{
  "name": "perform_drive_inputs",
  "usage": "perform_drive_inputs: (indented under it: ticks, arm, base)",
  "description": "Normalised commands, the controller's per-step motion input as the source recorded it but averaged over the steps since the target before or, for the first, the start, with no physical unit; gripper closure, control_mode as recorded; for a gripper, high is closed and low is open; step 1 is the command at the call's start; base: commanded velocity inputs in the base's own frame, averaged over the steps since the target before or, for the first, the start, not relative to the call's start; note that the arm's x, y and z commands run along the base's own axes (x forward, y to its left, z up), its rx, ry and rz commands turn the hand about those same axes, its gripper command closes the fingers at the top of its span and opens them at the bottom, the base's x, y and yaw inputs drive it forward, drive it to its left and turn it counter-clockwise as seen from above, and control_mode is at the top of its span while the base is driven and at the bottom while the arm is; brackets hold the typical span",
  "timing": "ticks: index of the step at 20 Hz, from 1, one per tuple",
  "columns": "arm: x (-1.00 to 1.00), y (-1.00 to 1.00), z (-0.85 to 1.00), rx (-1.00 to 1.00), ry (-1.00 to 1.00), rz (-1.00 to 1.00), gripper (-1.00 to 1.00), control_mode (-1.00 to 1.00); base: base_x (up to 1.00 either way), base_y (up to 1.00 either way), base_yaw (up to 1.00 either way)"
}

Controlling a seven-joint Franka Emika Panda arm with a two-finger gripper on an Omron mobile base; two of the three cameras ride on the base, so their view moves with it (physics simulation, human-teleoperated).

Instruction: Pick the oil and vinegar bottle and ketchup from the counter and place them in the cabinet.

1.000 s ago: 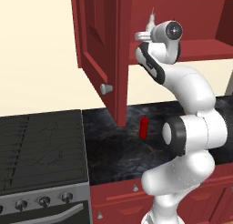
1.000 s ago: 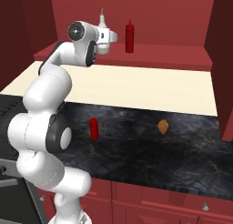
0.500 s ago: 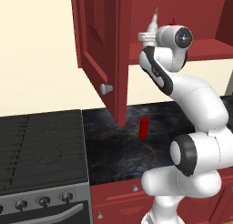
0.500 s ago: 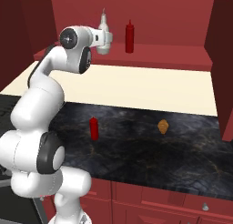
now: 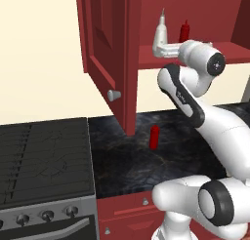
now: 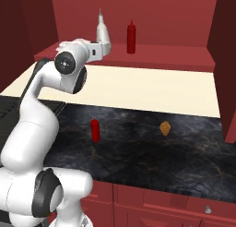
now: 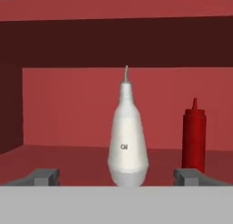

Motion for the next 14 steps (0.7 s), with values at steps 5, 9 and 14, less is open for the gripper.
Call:
perform_drive_inputs:
  ticks: [5, 9, 14]
  arm:
    - [-0.46, 0.00, 0.00, 0.00, 0.00, 0.01, -1.00, -1.00]
    - [-0.28, 0.00, -0.12, 0.00, 0.00, 0.00, -1.00, -1.00]
    - [-0.17, 0.02, -0.29, 0.00, 0.06, 0.00, -1.00, -1.00]
  base:
    - [0.00, 0.00, 0.00]
    - [0.00, 0.00, 0.00]
    - [0.00, 0.00, 0.00]
